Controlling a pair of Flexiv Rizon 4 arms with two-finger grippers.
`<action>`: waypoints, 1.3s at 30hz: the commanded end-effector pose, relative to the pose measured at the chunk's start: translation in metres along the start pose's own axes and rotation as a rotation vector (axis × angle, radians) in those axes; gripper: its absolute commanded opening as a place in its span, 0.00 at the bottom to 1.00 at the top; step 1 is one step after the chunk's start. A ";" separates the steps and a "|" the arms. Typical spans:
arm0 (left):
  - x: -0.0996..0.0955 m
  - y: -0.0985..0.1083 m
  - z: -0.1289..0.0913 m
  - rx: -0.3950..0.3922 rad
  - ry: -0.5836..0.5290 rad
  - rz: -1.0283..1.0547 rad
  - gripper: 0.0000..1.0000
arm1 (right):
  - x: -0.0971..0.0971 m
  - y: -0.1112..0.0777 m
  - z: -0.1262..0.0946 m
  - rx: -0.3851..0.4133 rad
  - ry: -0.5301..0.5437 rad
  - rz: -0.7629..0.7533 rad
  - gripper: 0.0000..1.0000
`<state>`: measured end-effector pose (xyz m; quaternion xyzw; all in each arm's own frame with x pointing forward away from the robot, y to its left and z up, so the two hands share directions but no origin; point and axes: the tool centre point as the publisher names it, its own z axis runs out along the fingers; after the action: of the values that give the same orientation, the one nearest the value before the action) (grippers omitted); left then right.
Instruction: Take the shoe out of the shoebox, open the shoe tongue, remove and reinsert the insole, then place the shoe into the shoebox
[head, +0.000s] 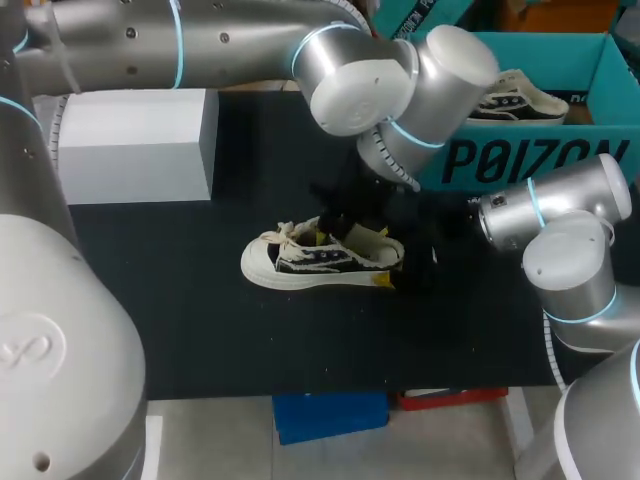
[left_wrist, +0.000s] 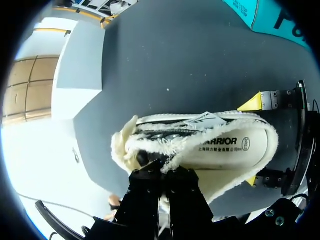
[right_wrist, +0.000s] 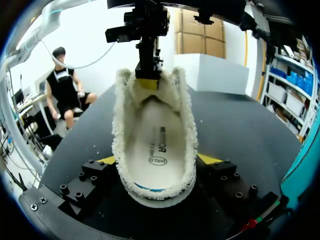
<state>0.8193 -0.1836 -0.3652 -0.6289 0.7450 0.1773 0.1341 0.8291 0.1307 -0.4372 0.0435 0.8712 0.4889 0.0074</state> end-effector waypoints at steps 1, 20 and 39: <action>-0.015 0.004 -0.009 0.028 0.042 -0.007 0.00 | 0.000 -0.003 0.004 0.000 -0.002 0.001 0.00; -0.078 0.020 -0.008 0.126 0.031 -0.102 0.00 | 0.000 -0.003 0.004 0.000 -0.002 0.001 0.00; -0.105 0.022 0.007 0.110 0.030 -0.152 1.00 | 0.000 -0.003 0.004 0.000 -0.002 0.001 0.00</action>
<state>0.8164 -0.0928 -0.3276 -0.6766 0.7052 0.1216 0.1732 0.8291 0.1325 -0.4372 0.0433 0.8712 0.4890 0.0075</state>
